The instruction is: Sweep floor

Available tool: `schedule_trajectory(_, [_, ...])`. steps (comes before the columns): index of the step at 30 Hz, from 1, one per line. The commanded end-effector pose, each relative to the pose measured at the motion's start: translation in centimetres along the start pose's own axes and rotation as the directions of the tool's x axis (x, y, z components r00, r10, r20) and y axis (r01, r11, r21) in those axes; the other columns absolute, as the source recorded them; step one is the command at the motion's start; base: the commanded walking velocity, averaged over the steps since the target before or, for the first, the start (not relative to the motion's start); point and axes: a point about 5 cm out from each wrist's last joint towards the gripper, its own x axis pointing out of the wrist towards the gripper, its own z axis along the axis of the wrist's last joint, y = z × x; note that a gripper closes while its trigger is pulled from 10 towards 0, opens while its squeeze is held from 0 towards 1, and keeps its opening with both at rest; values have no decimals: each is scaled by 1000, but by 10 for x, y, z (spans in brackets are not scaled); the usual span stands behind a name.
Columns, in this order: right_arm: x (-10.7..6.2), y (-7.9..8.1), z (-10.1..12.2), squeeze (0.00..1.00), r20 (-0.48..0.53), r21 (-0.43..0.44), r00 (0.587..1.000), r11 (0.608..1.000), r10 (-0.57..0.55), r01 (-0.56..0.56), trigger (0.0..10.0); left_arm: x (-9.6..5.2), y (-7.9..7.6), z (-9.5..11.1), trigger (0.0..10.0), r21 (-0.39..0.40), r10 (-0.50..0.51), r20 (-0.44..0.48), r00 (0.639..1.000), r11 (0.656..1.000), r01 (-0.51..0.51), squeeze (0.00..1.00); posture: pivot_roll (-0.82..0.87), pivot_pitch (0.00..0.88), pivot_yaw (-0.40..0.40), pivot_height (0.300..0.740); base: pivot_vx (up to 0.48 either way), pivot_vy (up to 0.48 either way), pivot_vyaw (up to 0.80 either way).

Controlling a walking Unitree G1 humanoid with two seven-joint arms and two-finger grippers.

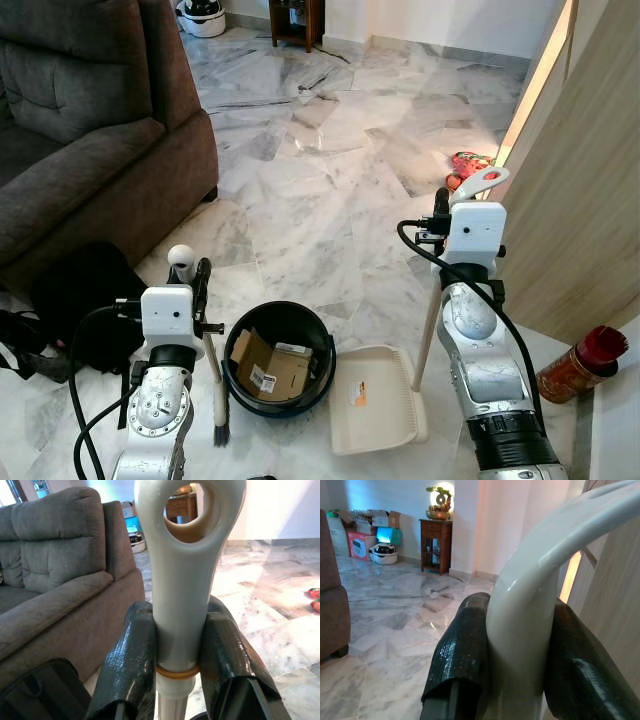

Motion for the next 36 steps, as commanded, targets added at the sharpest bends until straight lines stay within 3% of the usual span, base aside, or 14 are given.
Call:
schedule_trajectory(1, [4, -1, 9, 0, 49, 11, 999, 1000, -8, 8, 10000, 1, 0, 10, 10000, -8, -1, 46, 999, 1000, 1, 0, 124, 129, 31, 740, 0, 0, 0])
schedule_trajectory(36, [0, 5, 7, 0, 49, 29, 999, 999, 18, -19, 10000, 3, 2, 10, 10000, -7, 3, 44, 999, 1000, -3, 0, 120, 139, 42, 740, 0, 0, 0])
